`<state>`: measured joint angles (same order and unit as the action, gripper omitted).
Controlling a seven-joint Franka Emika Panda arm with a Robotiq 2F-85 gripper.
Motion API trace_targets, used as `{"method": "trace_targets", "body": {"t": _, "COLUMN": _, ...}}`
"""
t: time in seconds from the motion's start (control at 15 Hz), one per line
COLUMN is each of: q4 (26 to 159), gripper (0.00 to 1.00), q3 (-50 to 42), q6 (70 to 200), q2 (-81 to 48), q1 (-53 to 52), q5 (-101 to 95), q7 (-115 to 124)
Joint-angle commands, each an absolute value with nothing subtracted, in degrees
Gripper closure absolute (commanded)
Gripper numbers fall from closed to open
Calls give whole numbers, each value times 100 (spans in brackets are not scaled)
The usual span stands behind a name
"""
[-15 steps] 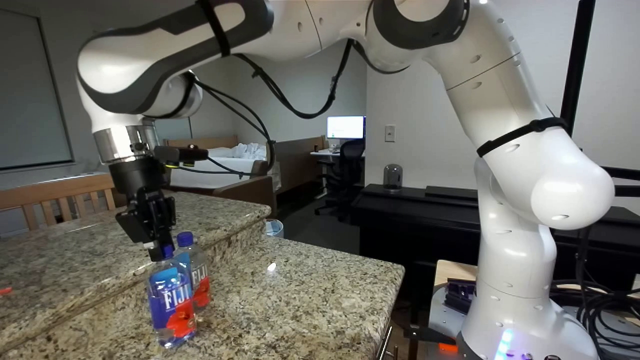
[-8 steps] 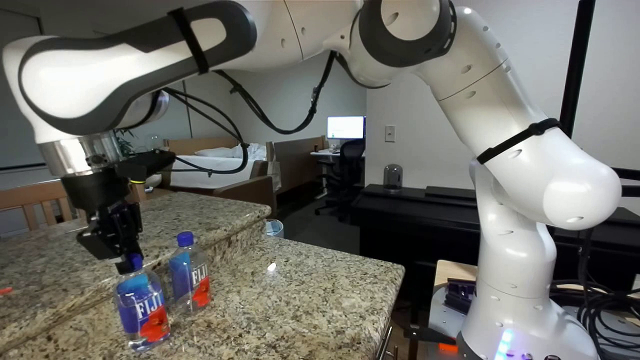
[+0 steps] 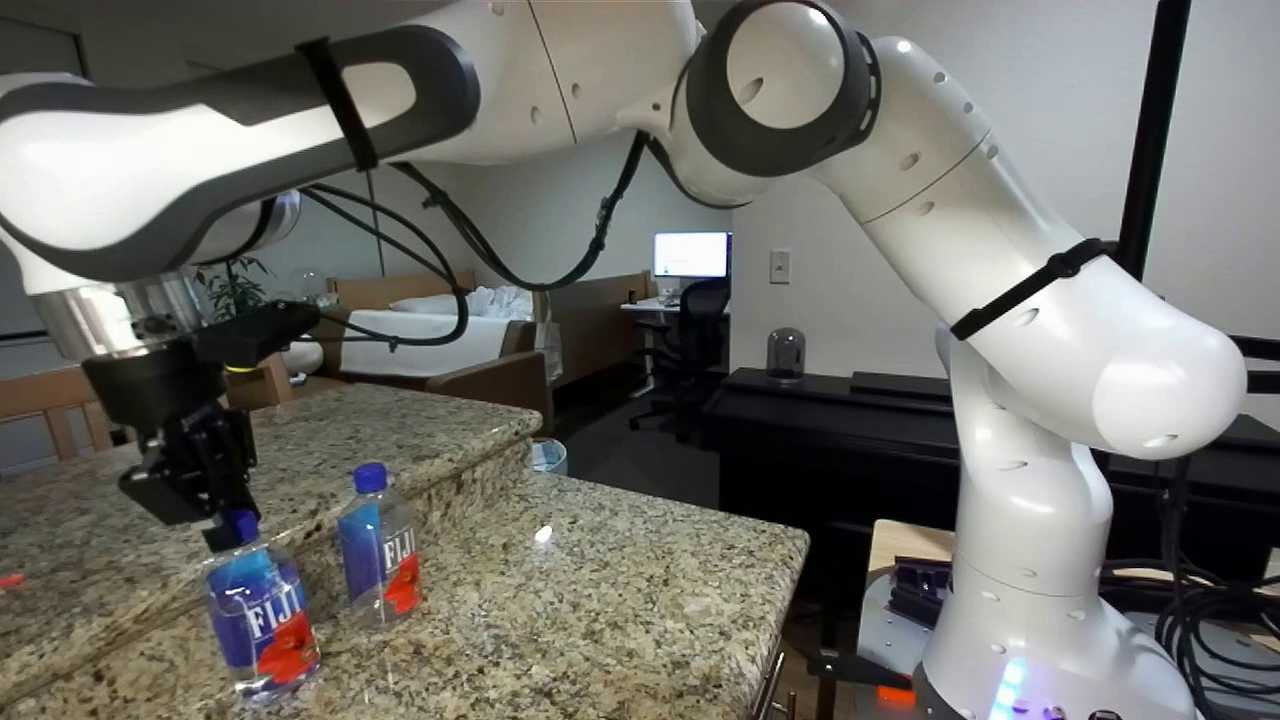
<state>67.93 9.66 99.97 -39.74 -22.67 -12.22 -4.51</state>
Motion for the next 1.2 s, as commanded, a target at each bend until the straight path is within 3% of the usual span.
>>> {"method": "trace_targets", "body": {"t": 0.0, "q4": 6513, "gripper": 92, "q3": 1032, "q6": 9609, "q2": -4082, "q1": -2116, "q5": -1111, "q7": -959}}
{"method": "trace_targets", "body": {"t": 0.8, "q4": 5727, "gripper": 92, "q3": 1137, "q6": 7968, "q2": -4530, "q1": -1889, "q5": -772, "q7": -2264}}
{"method": "trace_targets", "body": {"t": 1.13, "q4": 5425, "gripper": 92, "q3": 1111, "q6": 7912, "q2": -4687, "q1": -1964, "q5": -852, "q7": -2169}}
